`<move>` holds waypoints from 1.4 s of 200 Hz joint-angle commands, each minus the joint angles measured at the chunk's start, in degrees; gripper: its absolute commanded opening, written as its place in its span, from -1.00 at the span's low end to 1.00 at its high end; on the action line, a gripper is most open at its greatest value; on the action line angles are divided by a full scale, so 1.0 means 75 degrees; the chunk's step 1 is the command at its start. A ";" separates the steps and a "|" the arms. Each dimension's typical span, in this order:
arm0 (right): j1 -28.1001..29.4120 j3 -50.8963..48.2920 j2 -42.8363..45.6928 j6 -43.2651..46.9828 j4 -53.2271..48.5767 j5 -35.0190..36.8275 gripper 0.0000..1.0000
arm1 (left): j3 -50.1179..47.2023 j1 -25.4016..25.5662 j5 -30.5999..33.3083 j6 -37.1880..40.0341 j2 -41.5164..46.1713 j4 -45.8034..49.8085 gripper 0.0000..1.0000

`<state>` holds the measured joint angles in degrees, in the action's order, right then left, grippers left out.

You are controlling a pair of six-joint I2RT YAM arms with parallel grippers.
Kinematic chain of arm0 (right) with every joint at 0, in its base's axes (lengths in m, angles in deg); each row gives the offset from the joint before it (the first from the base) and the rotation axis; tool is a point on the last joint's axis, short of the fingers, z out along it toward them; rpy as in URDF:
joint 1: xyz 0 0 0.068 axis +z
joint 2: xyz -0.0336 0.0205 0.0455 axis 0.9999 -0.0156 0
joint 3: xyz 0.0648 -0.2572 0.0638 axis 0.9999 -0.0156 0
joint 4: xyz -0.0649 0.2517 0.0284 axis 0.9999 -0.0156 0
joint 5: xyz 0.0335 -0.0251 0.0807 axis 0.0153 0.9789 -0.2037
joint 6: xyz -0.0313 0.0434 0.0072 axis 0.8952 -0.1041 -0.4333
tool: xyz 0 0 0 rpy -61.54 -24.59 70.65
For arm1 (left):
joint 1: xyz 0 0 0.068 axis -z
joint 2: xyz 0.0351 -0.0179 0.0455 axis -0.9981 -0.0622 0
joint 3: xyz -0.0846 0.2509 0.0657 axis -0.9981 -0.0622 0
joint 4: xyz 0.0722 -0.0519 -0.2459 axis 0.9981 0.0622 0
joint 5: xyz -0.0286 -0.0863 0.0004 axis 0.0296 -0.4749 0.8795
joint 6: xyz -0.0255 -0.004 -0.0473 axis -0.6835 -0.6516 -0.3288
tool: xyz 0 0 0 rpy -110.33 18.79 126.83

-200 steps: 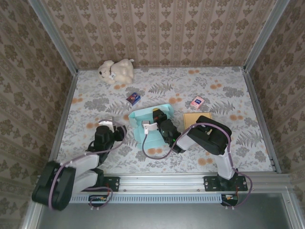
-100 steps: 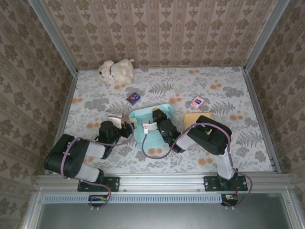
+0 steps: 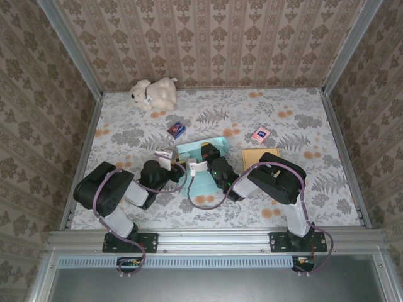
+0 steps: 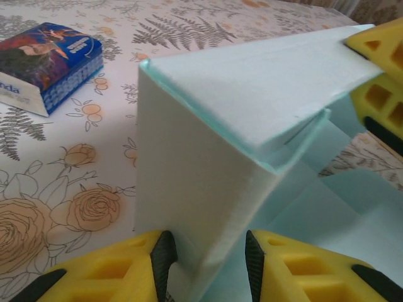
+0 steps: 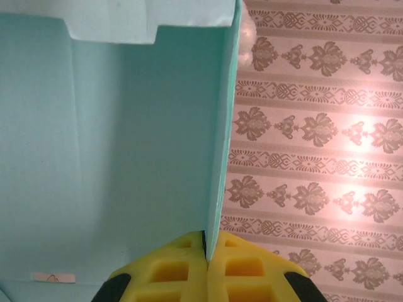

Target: Fold the paper box

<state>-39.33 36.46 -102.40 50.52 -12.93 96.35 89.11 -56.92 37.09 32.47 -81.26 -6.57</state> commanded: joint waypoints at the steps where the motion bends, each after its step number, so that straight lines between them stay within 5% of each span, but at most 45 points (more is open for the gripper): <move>1: 0.0098 -0.0021 -0.0135 -0.0157 -0.0905 -0.0271 -1.00 | 0.0321 0.0190 0.0792 0.0016 -0.0222 -0.0653 -0.23; 79: 0.0107 -0.0027 -0.0127 -0.0230 -0.0976 -0.0283 -1.00 | 0.1026 0.0869 0.2655 0.0283 -0.0778 -0.0666 -0.18; 146: 0.0109 -0.0009 -0.0080 -0.0360 -0.0966 -0.0219 -1.00 | 0.1001 0.1186 0.5006 -0.0316 -0.1274 -0.0632 -1.00; 171: 0.0112 -0.0036 0.0063 -0.0748 -0.0939 -0.0322 -0.99 | 0.1044 0.1189 0.4924 -0.0343 -0.1408 -0.0619 -1.00; 213: 0.0070 -0.0326 0.0925 -0.1978 -0.1327 -0.0719 -0.43 | 0.1088 0.1162 0.4349 0.0104 -0.1492 -0.0632 -1.00; 280: -0.0069 -0.1243 0.3327 -0.3956 -0.2788 -0.1098 -0.10 | 0.0902 0.0615 0.3187 0.0495 -0.1383 -0.0640 -1.00</move>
<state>-39.72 29.51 -85.20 30.39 -27.73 90.19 96.63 -50.49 65.72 34.40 -91.10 -12.27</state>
